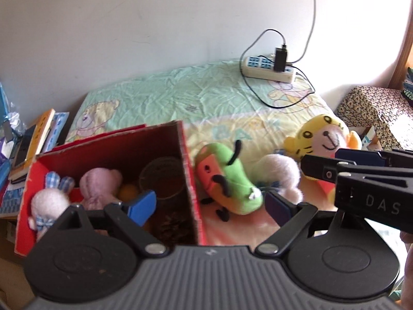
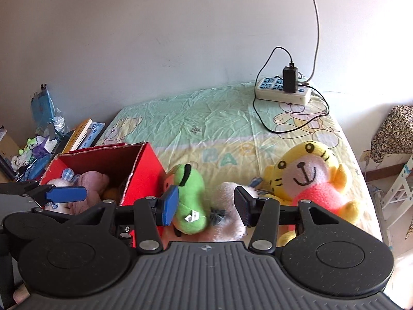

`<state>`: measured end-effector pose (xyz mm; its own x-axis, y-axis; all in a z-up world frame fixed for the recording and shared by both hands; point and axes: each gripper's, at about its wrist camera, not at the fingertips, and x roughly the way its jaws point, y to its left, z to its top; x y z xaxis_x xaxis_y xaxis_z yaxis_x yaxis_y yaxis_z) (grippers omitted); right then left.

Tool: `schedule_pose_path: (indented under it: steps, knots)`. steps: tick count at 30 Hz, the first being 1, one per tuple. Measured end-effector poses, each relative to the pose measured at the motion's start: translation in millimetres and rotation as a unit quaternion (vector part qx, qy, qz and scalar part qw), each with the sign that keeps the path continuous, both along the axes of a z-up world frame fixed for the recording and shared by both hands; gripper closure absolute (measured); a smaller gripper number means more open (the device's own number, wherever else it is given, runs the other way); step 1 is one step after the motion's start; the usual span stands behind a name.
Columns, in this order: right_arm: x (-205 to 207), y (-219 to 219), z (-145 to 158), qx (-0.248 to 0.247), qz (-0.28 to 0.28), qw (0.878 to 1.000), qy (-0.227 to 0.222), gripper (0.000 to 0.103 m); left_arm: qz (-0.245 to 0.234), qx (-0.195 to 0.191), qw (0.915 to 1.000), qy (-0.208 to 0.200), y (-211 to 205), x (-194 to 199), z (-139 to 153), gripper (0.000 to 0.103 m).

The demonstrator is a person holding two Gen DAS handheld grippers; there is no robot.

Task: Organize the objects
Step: 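Move the open right tool over the yellow tiger plush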

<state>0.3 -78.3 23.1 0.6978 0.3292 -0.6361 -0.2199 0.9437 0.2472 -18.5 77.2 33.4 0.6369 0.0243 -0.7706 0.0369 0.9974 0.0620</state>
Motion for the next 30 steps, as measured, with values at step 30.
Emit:
schedule_pose_path:
  steps: [30]
  knots:
    - [5, -85, -31, -0.002, -0.035, 0.998, 0.052, 0.052, -0.047, 0.026, 0.9979, 0.037, -111, 15, -27, 0.008]
